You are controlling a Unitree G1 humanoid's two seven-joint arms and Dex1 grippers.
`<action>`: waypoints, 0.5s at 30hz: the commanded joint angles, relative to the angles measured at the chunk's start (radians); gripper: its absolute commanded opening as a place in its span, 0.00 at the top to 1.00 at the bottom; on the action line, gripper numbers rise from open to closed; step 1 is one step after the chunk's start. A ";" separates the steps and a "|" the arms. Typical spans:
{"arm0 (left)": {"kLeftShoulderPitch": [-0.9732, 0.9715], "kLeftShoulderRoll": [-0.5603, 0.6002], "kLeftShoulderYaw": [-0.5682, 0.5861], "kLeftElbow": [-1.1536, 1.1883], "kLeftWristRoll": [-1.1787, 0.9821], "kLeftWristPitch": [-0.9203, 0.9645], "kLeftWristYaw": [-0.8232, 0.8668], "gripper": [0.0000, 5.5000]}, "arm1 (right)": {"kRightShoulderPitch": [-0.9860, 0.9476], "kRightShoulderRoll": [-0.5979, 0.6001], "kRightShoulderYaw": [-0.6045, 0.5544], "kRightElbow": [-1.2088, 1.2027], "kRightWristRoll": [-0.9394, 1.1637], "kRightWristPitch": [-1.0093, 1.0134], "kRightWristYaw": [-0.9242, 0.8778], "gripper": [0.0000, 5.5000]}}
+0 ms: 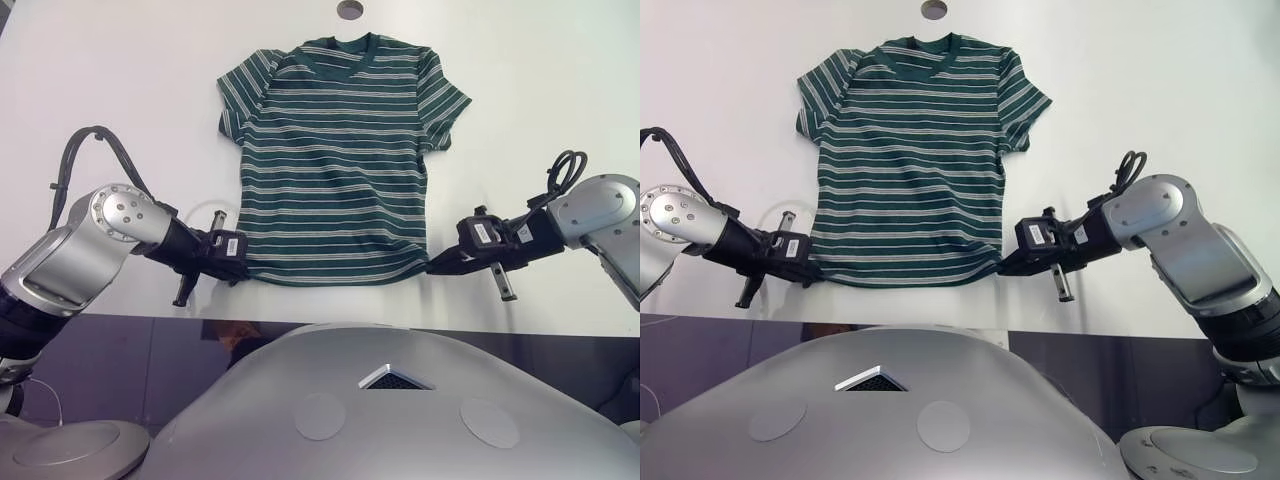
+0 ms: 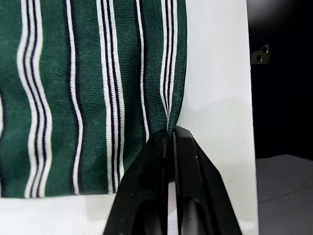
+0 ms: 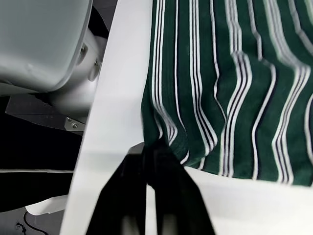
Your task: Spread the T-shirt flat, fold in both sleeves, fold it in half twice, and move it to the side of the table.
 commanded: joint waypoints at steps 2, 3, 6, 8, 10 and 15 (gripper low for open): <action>0.113 0.095 0.102 -0.066 -0.063 0.003 -0.014 0.86 | 0.074 -0.069 -0.060 -0.086 0.044 0.048 -0.008 0.81; 0.129 0.103 0.173 -0.090 -0.142 0.012 -0.037 0.86 | 0.080 -0.071 -0.104 -0.095 0.091 0.060 -0.003 0.77; 0.022 0.037 0.423 -0.058 -0.461 0.110 -0.067 0.86 | 0.009 -0.035 -0.295 -0.053 0.338 0.135 0.032 0.77; -0.075 0.004 0.518 0.003 -0.624 0.194 -0.062 0.86 | -0.070 -0.004 -0.377 0.015 0.465 0.191 0.024 0.77; -0.220 -0.060 0.523 0.133 -0.676 0.312 0.035 0.86 | -0.177 0.058 -0.412 0.107 0.536 0.243 -0.045 0.77; -0.577 -0.470 0.448 0.819 -0.399 0.473 0.671 0.77 | -0.457 0.487 -0.199 0.546 0.183 0.183 -0.615 0.77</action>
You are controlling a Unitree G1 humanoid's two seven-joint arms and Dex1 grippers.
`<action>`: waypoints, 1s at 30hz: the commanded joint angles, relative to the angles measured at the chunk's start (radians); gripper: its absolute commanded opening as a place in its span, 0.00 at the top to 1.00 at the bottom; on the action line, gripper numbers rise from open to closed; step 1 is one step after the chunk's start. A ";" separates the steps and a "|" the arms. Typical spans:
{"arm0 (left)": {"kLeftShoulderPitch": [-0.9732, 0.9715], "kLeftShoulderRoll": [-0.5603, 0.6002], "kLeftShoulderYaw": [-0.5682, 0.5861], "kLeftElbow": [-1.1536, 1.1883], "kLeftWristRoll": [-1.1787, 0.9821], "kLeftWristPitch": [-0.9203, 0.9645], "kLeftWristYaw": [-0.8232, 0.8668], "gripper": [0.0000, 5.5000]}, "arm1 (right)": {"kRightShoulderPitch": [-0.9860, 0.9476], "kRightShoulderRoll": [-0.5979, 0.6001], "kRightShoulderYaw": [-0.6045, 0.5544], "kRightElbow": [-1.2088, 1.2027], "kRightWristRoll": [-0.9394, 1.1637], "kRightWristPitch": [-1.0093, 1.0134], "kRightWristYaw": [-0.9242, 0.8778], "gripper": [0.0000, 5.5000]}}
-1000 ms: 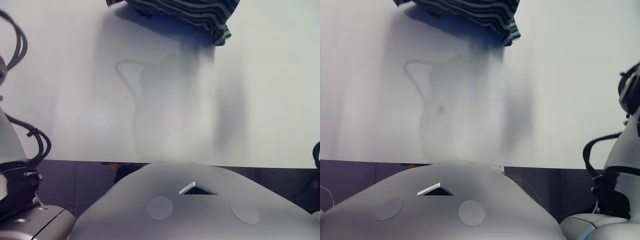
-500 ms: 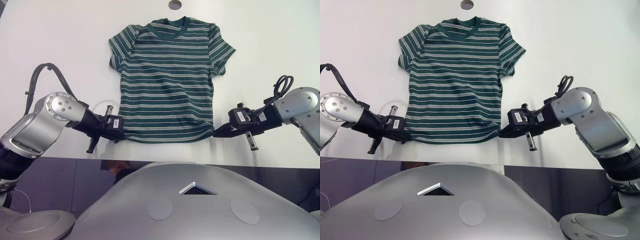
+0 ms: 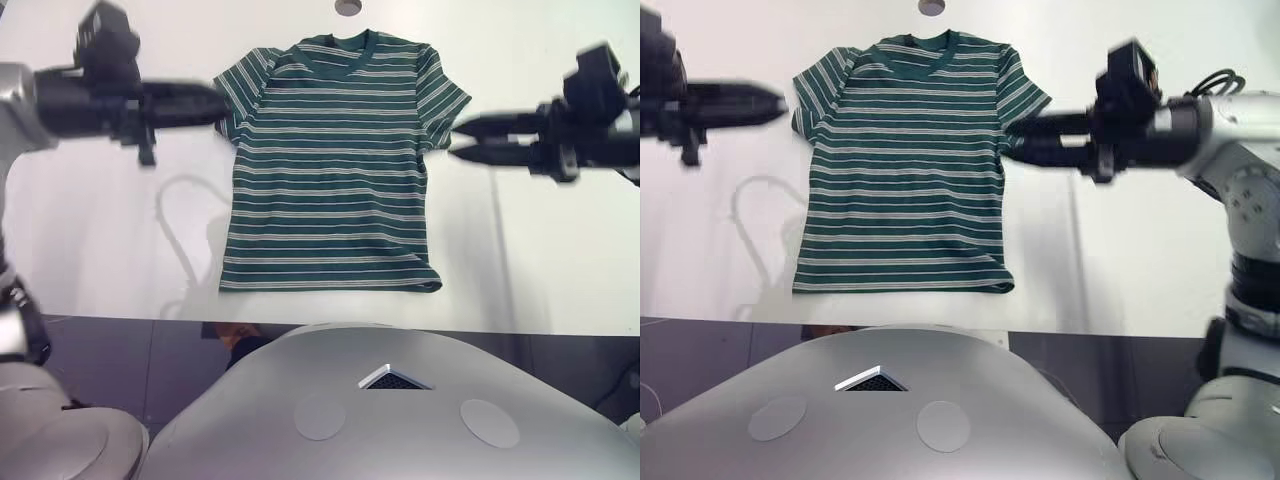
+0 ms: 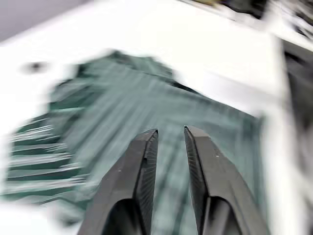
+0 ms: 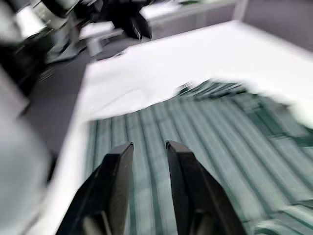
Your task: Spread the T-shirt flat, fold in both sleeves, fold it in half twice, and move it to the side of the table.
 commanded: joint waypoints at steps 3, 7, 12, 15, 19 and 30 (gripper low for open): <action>-0.214 -0.325 -0.031 0.656 0.251 -0.054 0.428 0.77 | -0.135 0.361 0.275 0.478 -0.447 -0.188 -0.455 0.77; -0.287 -0.399 -0.027 0.918 0.348 -0.202 0.467 0.77 | -0.158 0.441 0.318 0.647 -0.565 -0.299 -0.500 0.77; -0.329 -0.461 0.025 1.110 0.373 -0.294 0.438 0.80 | -0.170 0.476 0.304 0.755 -0.614 -0.353 -0.487 0.77; -0.334 -0.470 0.051 1.168 0.387 -0.328 0.431 0.88 | -0.163 0.472 0.309 0.790 -0.649 -0.368 -0.493 0.77; -0.334 -0.471 0.097 1.194 0.385 -0.386 0.425 0.99 | -0.153 0.470 0.297 0.788 -0.666 -0.368 -0.494 0.77; -0.280 -0.403 0.264 1.158 0.355 -0.464 0.504 0.99 | 0.009 0.343 0.345 0.521 -0.686 -0.230 -0.374 0.77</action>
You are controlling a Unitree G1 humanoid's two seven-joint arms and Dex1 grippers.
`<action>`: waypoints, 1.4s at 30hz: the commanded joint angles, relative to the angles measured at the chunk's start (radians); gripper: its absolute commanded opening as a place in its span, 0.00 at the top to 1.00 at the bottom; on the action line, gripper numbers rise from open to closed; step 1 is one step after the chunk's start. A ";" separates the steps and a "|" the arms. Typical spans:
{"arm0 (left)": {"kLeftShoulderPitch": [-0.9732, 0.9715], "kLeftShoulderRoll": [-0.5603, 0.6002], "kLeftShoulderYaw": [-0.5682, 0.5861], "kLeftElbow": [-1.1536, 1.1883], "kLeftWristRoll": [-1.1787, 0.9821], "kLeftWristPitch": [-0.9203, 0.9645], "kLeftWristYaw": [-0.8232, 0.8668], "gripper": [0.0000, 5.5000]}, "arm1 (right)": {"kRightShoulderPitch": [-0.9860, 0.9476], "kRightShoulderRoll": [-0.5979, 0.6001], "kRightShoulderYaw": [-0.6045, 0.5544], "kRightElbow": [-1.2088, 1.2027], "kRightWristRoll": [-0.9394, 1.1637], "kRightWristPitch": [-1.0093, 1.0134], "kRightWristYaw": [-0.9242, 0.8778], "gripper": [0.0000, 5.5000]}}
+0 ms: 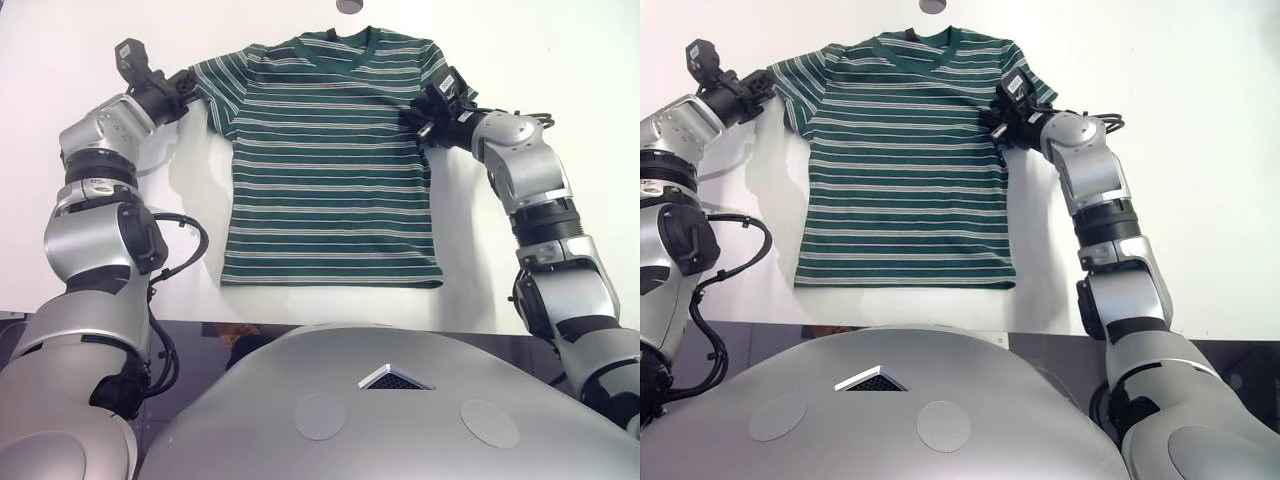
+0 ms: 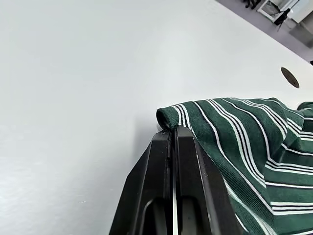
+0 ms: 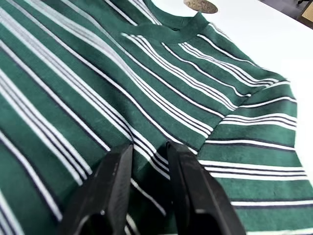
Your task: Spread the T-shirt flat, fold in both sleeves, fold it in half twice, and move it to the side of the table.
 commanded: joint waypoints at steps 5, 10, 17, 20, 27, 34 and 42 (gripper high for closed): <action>0.021 0.021 0.030 0.013 0.035 0.009 0.072 0.99 | 0.152 -0.111 0.093 -0.168 -0.030 0.143 0.132 0.77; 0.054 0.020 -0.053 -0.057 0.083 0.124 -0.028 0.99 | 0.181 -0.147 0.131 -0.243 -0.029 0.168 0.188 0.77; 0.273 0.146 -0.128 -0.515 0.097 0.350 -0.094 0.99 | 0.255 -0.256 0.125 -0.349 -0.021 0.190 0.245 0.77; 0.289 0.165 -0.132 -0.584 0.108 0.377 -0.084 0.99 | 0.263 -0.269 0.099 -0.361 -0.017 0.192 0.234 0.77; -0.015 -0.013 -0.155 -0.180 0.169 0.169 0.032 0.99 | 0.026 -0.056 0.046 -0.074 0.007 0.151 0.157 0.77; -0.192 -0.063 -0.107 0.136 0.200 -0.058 0.196 0.99 | -0.278 0.104 0.034 0.544 -0.089 -0.102 -0.002 0.77; -0.201 -0.070 -0.021 0.137 0.132 -0.045 0.069 0.99 | -0.189 0.052 0.048 0.441 -0.106 -0.171 0.114 0.77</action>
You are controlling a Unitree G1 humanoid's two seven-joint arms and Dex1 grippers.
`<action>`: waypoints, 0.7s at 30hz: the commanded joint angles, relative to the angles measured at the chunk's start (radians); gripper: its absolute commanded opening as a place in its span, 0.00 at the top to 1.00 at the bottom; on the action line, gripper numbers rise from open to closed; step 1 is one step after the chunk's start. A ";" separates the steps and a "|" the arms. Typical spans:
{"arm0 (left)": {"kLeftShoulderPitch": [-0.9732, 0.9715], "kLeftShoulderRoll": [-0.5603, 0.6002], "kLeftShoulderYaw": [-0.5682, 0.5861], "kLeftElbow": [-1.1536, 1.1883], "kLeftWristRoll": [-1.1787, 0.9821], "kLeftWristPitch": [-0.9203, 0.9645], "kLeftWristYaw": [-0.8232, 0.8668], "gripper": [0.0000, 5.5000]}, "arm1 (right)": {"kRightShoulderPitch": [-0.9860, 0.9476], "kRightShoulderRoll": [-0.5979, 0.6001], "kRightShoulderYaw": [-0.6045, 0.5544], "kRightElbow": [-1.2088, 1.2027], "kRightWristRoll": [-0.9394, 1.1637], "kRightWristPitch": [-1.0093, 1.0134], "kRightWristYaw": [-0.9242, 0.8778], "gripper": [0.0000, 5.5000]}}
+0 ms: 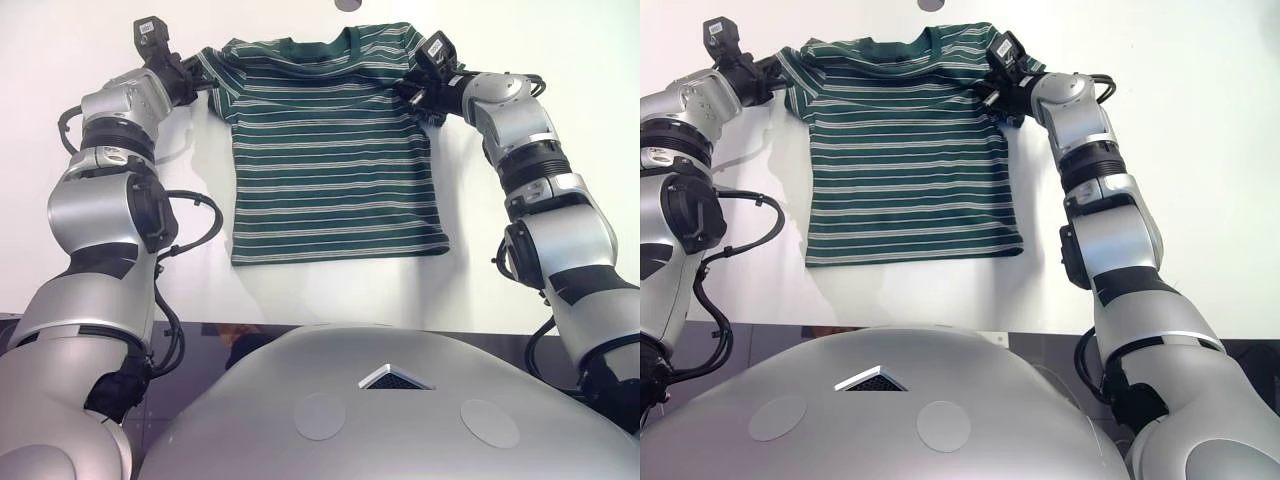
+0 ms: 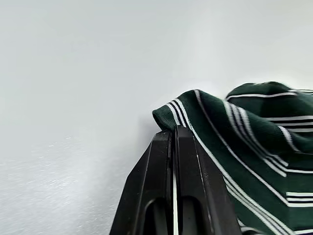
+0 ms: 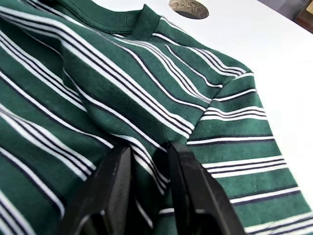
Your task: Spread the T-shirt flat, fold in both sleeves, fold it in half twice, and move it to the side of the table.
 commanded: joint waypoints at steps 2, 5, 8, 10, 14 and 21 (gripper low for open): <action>-0.026 -0.007 0.024 -0.025 -0.019 0.033 -0.039 0.99 | 0.136 -0.089 -0.020 -0.231 0.000 0.061 0.084 0.77; -0.012 -0.016 -0.010 -0.052 0.013 0.014 -0.072 0.99 | 0.040 -0.076 -0.128 -0.328 0.103 0.113 0.118 0.77; 0.050 -0.001 -0.139 -0.206 0.104 -0.072 -0.190 0.99 | -0.078 -0.004 -0.130 -0.178 0.087 0.060 0.104 0.77; 0.083 0.021 -0.220 -0.281 0.170 -0.103 -0.233 0.94 | -0.108 0.032 -0.113 -0.083 0.055 0.016 0.080 0.77; 0.134 0.061 -0.282 -0.390 0.252 -0.142 -0.190 0.88 | -0.140 0.063 -0.119 0.013 0.034 -0.043 0.074 0.77; 0.453 0.157 -0.529 -0.969 0.210 -0.082 -0.656 1.00 | -0.301 0.147 -0.205 0.358 0.027 -0.149 -0.028 0.92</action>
